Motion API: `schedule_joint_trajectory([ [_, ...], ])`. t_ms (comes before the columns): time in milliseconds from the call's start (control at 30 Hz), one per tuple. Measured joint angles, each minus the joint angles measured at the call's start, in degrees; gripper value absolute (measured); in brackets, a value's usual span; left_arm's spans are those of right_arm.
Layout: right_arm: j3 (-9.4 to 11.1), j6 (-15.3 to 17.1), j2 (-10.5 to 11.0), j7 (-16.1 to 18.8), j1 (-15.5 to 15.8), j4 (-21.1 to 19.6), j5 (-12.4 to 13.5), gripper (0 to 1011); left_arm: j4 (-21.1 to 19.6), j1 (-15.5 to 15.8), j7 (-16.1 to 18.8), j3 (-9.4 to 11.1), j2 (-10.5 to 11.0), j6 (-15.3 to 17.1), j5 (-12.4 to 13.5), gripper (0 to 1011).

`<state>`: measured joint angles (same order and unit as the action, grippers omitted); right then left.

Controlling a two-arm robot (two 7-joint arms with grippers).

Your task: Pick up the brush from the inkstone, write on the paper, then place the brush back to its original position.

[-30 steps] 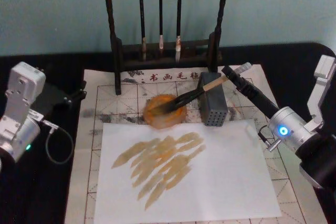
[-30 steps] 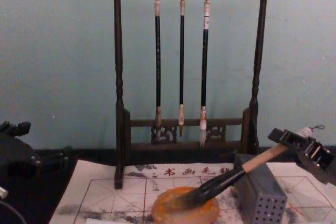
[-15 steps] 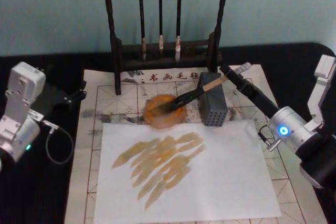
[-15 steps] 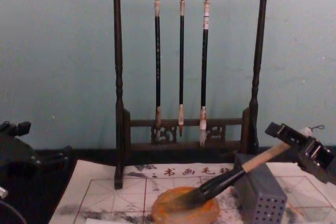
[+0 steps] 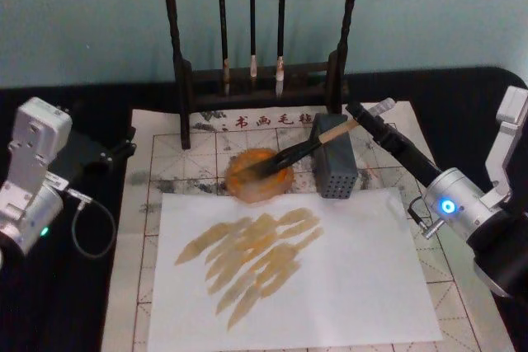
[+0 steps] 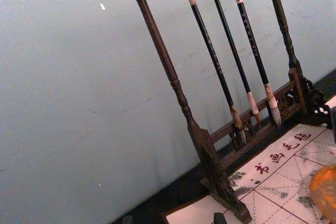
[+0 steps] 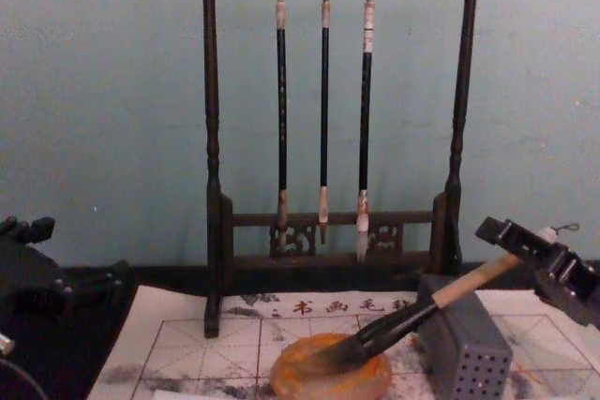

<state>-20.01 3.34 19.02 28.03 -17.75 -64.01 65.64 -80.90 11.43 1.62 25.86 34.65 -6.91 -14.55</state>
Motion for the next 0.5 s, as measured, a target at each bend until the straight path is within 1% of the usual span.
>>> schedule_joint_trajectory([
  [200, -0.1, -0.4, 1.5, 0.5, 1.2, -2.0, -0.7, 1000, 0.0, 0.0, 0.0, 0.0, 0.0, 0.0, 0.0, 1001],
  [267, -0.4, -0.9, 2.5, 0.8, 1.8, -2.8, -1.6, 1000, 0.0, 0.0, 0.0, 0.0, 0.0, 0.0, 0.0, 1001],
  [300, -0.4, -0.9, 2.5, 0.8, 1.8, -2.8, -1.6, 1000, 0.0, 0.0, 0.0, 0.0, 0.0, 0.0, 0.0, 1001],
  [367, -0.9, -1.9, 3.7, 1.4, 2.5, -3.7, -3.4, 1000, 0.0, 0.0, 0.0, 0.0, 0.0, 0.0, 0.0, 1001],
  [433, -1.1, -2.5, 4.5, 1.6, 3.0, -4.2, -4.5, 1000, 0.0, 0.0, 0.0, 0.0, 0.0, 0.0, 0.0, 1001],
  [467, -1.3, -3.1, 5.2, 1.8, 3.5, -4.8, -5.7, 1000, 0.0, 0.0, 0.0, 0.0, 0.0, 0.0, 0.0, 1001],
  [500, -1.3, -3.4, 5.6, 1.8, 3.7, -5.0, -6.2, 1000, 0.0, 0.0, 0.0, 0.0, 0.0, 0.0, 0.0, 1001],
])
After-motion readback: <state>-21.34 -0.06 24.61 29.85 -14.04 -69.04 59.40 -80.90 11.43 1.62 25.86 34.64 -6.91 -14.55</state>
